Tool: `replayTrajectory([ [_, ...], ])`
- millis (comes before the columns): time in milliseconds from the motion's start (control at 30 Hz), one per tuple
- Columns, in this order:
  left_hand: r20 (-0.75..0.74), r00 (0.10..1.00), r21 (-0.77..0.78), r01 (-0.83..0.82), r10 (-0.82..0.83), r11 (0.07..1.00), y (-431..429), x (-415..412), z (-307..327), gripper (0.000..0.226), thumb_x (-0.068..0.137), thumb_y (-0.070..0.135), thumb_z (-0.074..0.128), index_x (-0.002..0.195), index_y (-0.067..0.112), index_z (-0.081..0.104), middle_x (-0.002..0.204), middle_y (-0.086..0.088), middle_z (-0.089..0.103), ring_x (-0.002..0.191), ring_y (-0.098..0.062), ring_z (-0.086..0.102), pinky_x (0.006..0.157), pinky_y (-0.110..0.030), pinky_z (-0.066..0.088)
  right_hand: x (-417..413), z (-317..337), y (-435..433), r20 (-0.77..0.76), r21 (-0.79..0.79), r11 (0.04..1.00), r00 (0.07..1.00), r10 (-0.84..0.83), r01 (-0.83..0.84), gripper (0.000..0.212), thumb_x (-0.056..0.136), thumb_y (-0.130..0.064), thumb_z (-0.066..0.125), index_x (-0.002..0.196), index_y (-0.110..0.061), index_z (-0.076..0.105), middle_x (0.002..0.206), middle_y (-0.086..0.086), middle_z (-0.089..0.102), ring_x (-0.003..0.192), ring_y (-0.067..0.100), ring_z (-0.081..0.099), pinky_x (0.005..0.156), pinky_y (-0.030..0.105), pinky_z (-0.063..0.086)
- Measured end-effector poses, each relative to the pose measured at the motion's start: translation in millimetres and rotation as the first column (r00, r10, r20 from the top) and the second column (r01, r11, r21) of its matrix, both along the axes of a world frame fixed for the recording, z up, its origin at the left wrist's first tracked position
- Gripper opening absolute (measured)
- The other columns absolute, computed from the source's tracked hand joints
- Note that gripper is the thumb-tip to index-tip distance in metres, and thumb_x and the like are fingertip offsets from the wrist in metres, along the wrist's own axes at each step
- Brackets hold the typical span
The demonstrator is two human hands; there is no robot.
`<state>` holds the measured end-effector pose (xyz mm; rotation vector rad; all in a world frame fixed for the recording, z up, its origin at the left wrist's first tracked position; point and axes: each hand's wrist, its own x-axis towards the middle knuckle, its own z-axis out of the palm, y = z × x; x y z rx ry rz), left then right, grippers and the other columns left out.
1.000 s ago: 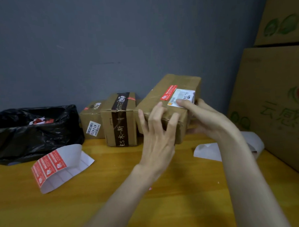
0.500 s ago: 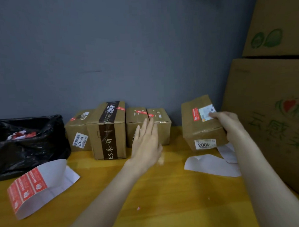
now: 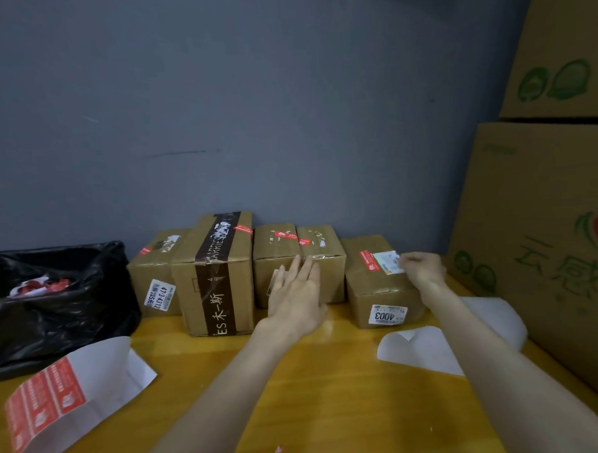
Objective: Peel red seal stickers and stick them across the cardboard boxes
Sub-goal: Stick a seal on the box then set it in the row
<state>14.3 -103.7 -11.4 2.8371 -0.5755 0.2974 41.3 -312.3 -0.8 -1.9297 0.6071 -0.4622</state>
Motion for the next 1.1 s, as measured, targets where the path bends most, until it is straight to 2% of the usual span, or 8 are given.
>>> replayTrajectory([
  [167,-0.028,1.000,-0.002,0.013,-0.013,1.000,-9.0,6.1,8.3,0.075,0.095,0.025,0.050,0.150,0.013,0.002,0.158,-0.002,-0.007,0.145,-0.019,-0.010,0.116,-0.037,-0.005,13.1,-18.0,4.1,-0.038,-0.399,0.916,0.999,0.014,-0.028,0.023,0.094,-0.017,0.055,0.110,-0.007,0.067,0.121,0.014,0.062,0.110,0.030,0.058,0.075,0.026,0.046],
  [300,-0.061,0.998,0.009,0.008,-0.007,1.000,-12.9,9.3,11.9,0.074,0.095,0.026,0.049,0.151,0.013,0.002,0.158,-0.002,-0.007,0.145,-0.019,-0.010,0.116,-0.038,-0.003,13.0,-10.6,8.5,-0.242,-0.687,0.711,0.970,-0.032,-0.148,0.036,0.092,-0.038,0.054,0.120,-0.017,0.062,0.136,0.010,0.046,0.126,0.032,0.041,0.100,0.044,0.039],
  [400,-0.079,0.997,0.022,0.009,-0.007,1.000,-13.4,12.3,9.6,0.075,0.095,0.026,0.049,0.151,0.012,0.001,0.159,-0.002,-0.005,0.145,-0.019,-0.009,0.116,-0.038,-0.003,10.6,-0.3,11.6,-0.559,-0.579,0.675,0.825,0.079,-0.457,0.080,0.070,-0.072,0.059,0.130,-0.018,0.050,0.143,0.009,0.038,0.132,0.033,0.033,0.104,0.049,0.036],
  [500,-0.080,0.997,0.040,0.013,-0.010,0.999,-12.6,14.1,5.1,0.077,0.094,0.026,0.050,0.150,0.011,0.000,0.159,-0.002,-0.005,0.145,-0.019,-0.009,0.117,-0.037,-0.004,6.9,-4.9,16.5,-0.726,-0.463,0.651,0.678,0.110,-0.602,0.112,0.052,-0.079,0.065,0.141,-0.019,0.032,0.148,0.011,0.030,0.135,0.034,0.029,0.105,0.053,0.034],
  [667,-0.078,0.997,0.011,0.027,-0.026,1.000,-11.7,15.6,6.3,0.075,0.094,0.026,0.052,0.150,0.010,0.004,0.159,-0.002,-0.002,0.145,-0.018,-0.006,0.117,-0.034,-0.002,2.5,-8.3,25.1,-0.645,-0.543,0.643,0.759,0.093,-0.540,0.092,0.075,-0.056,0.067,0.144,-0.014,0.023,0.154,0.017,0.013,0.140,0.039,0.011,0.108,0.059,0.023],
  [833,-0.093,0.994,-0.044,0.048,-0.052,0.998,-15.3,16.3,6.7,0.074,0.093,0.022,0.053,0.150,0.008,0.008,0.159,-0.003,-0.001,0.146,-0.017,-0.002,0.118,-0.033,0.005,9.3,-5.6,13.5,-0.650,-0.525,0.651,0.752,0.109,-0.548,0.095,0.071,-0.054,0.072,0.142,-0.014,0.023,0.152,0.016,0.022,0.139,0.038,0.018,0.108,0.055,0.029],
  [1000,-0.104,0.993,-0.097,0.037,-0.047,0.995,-20.0,15.8,5.1,0.072,0.092,0.019,0.054,0.149,0.008,0.011,0.159,-0.002,0.001,0.146,-0.017,-0.003,0.118,-0.036,0.011,3.8,-9.0,19.2,-0.625,-0.517,0.675,0.771,0.121,-0.526,0.104,0.075,-0.052,0.070,0.148,-0.014,0.006,0.157,0.015,0.001,0.143,0.039,-0.004,0.111,0.062,0.010],
  [1100,-0.132,0.990,-0.143,0.026,-0.045,0.989,-21.8,15.5,5.3,0.072,0.091,0.018,0.055,0.149,0.010,0.013,0.159,0.000,0.002,0.146,-0.020,-0.005,0.118,-0.041,0.012,1.8,-9.5,19.9,-0.616,-0.507,0.693,0.777,0.125,-0.513,0.107,0.076,-0.052,0.069,0.149,-0.015,0.000,0.157,0.014,-0.003,0.143,0.038,-0.008,0.111,0.062,0.004],
])
